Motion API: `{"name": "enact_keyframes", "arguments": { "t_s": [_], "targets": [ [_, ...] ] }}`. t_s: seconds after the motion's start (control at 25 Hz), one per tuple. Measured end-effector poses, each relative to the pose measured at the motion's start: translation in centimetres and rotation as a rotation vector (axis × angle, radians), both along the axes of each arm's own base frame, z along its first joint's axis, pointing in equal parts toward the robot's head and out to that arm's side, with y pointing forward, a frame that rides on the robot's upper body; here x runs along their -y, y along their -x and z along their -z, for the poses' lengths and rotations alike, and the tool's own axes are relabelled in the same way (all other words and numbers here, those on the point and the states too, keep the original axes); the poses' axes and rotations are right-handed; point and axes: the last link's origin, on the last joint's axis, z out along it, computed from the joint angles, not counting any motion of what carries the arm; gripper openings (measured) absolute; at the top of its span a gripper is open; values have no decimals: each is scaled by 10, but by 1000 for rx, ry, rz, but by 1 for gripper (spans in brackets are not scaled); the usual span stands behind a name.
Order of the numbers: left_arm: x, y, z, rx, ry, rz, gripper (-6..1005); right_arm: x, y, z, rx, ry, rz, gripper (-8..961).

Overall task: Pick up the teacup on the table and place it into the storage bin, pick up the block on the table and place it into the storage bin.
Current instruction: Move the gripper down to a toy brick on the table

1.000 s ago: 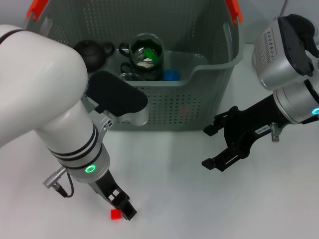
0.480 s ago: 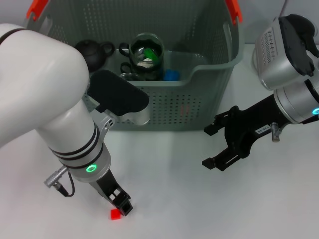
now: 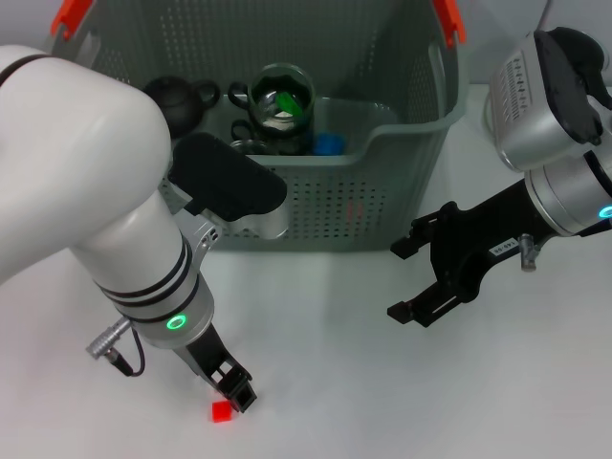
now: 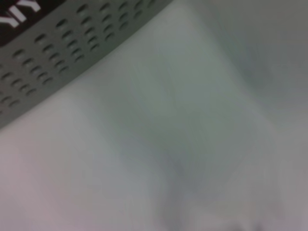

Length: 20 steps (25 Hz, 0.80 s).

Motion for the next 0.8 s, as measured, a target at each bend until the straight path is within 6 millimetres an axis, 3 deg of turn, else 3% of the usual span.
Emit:
{"name": "enact_keyframes", "arguments": {
  "t_s": [0.8],
  "targets": [
    [0, 1, 4, 8, 7, -8, 575, -1, -1, 0, 0, -5, 1, 940]
  ]
}}
